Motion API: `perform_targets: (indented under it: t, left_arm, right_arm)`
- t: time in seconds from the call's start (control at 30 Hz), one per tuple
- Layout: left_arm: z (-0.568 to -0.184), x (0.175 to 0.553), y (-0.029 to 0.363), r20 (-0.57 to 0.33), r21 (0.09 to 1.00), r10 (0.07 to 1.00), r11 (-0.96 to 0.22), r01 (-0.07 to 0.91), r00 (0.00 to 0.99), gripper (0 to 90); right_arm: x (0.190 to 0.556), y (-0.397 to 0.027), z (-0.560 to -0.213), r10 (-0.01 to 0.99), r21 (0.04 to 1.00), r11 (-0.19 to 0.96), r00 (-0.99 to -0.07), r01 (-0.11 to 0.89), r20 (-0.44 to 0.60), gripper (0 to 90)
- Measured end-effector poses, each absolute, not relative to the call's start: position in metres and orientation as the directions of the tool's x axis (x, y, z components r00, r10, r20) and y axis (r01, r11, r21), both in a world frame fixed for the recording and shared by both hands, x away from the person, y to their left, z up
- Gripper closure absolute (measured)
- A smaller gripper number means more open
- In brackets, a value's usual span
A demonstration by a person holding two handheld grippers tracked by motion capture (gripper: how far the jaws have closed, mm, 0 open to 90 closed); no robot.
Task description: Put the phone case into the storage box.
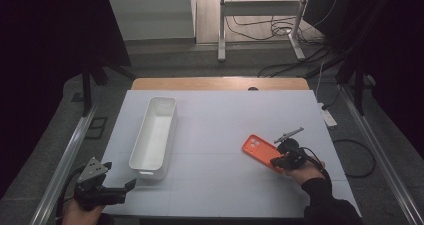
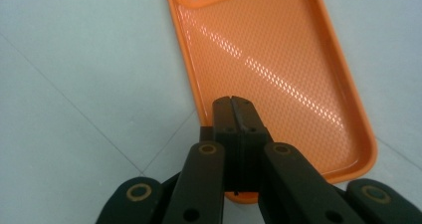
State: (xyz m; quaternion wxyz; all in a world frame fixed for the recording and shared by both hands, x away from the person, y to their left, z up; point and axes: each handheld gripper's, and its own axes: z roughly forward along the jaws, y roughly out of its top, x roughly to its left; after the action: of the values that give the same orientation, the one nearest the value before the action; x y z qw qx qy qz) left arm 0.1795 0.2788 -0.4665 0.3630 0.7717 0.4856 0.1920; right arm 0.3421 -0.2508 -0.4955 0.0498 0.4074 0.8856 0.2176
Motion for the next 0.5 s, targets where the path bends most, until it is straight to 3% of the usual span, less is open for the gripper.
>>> perform_targets:
  t: [0.5]
  left_arm:
    - [-0.467, 0.180, 0.278, -0.054, 0.746, 0.889, -0.267, 0.610, 0.455, 1.6]
  right_arm:
    - [0.334, -0.229, -0.498, 0.696, 0.421, 0.615, -0.710, 0.667, 0.108, 89.6]
